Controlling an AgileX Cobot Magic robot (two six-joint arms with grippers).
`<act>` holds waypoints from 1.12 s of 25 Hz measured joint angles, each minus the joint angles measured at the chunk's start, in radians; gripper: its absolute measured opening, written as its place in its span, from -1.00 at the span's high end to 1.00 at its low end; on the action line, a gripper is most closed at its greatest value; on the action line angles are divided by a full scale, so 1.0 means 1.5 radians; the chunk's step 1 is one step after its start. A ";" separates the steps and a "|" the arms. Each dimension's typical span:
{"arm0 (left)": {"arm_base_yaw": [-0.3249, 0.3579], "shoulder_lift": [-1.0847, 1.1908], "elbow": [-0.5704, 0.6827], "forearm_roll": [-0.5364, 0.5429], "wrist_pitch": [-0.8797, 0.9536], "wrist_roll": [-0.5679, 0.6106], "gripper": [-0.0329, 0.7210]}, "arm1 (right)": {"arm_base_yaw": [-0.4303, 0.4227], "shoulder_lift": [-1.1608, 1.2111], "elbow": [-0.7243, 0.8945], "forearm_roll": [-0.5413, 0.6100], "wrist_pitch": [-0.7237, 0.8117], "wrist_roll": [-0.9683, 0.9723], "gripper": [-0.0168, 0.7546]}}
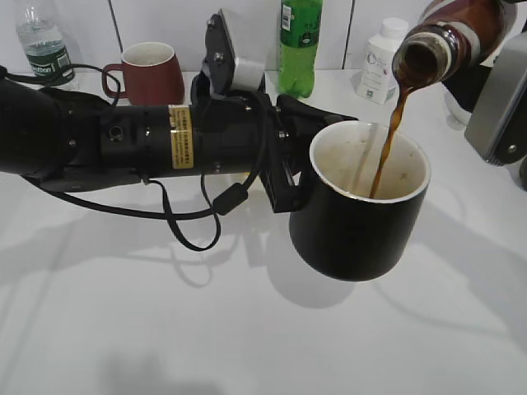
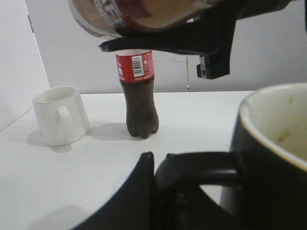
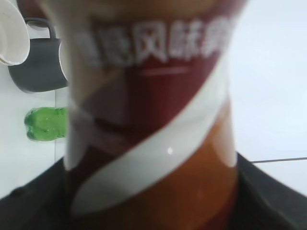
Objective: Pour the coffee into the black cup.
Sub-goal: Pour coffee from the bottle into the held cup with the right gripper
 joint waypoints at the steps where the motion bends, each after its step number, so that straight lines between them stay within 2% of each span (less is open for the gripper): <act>1: 0.000 0.000 0.000 0.000 0.000 0.000 0.82 | 0.000 0.000 0.000 0.000 0.000 -0.004 -0.41; 28: 0.000 0.000 0.000 0.002 0.000 0.000 0.82 | 0.000 0.000 0.000 0.000 0.001 -0.015 -0.41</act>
